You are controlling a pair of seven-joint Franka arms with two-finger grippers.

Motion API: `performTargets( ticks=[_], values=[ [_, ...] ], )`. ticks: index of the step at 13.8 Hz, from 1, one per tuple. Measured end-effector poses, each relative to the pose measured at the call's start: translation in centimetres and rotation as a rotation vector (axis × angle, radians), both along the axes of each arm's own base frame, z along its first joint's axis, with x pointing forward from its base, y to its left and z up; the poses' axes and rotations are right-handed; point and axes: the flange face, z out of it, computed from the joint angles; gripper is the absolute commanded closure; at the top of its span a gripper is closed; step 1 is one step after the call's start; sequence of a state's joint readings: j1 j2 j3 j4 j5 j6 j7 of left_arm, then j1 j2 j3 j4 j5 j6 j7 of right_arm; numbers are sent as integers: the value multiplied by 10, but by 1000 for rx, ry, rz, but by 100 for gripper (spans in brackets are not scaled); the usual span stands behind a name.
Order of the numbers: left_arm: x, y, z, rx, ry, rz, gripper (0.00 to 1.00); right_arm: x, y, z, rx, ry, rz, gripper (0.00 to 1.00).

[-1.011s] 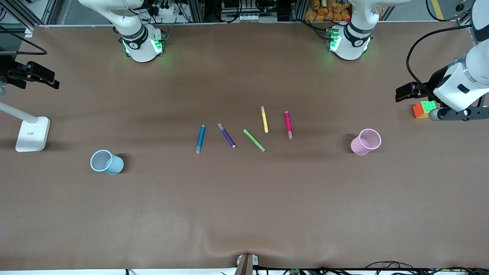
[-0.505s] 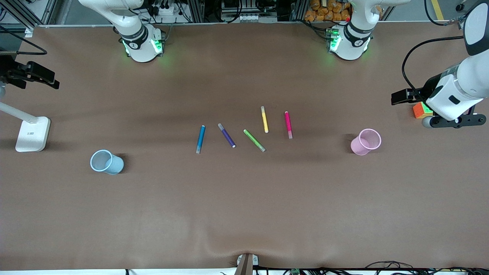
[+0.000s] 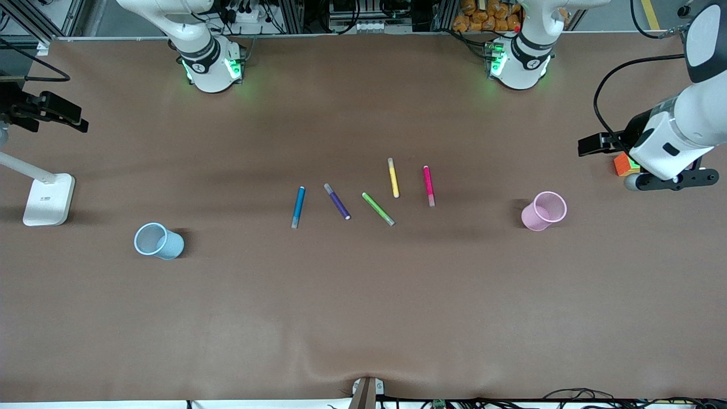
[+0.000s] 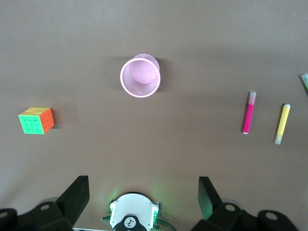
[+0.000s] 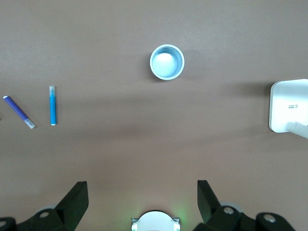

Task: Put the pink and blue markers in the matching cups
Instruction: 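Move the left gripper from its side toward the pink marker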

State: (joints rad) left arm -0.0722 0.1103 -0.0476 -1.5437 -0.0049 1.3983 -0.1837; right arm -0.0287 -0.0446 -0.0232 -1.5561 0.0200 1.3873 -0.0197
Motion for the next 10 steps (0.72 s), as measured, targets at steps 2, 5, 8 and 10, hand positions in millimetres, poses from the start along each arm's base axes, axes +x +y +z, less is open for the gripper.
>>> performTargets(
  ticks=[2,5,8,10],
  values=[
    [-1,-6,-2,-20,10,14,0,0,0,0,0,0,0,0],
    [-1,-7,-5,-25,25,21,0,0,0,0,0,0,0,0],
    [-1,-6,-9,-23,44,24,0,0,0,0,0,4,0,0],
    [-3,-4,-10,-21,59,27,0,-1,0,0,0,5,0,0]
  ],
)
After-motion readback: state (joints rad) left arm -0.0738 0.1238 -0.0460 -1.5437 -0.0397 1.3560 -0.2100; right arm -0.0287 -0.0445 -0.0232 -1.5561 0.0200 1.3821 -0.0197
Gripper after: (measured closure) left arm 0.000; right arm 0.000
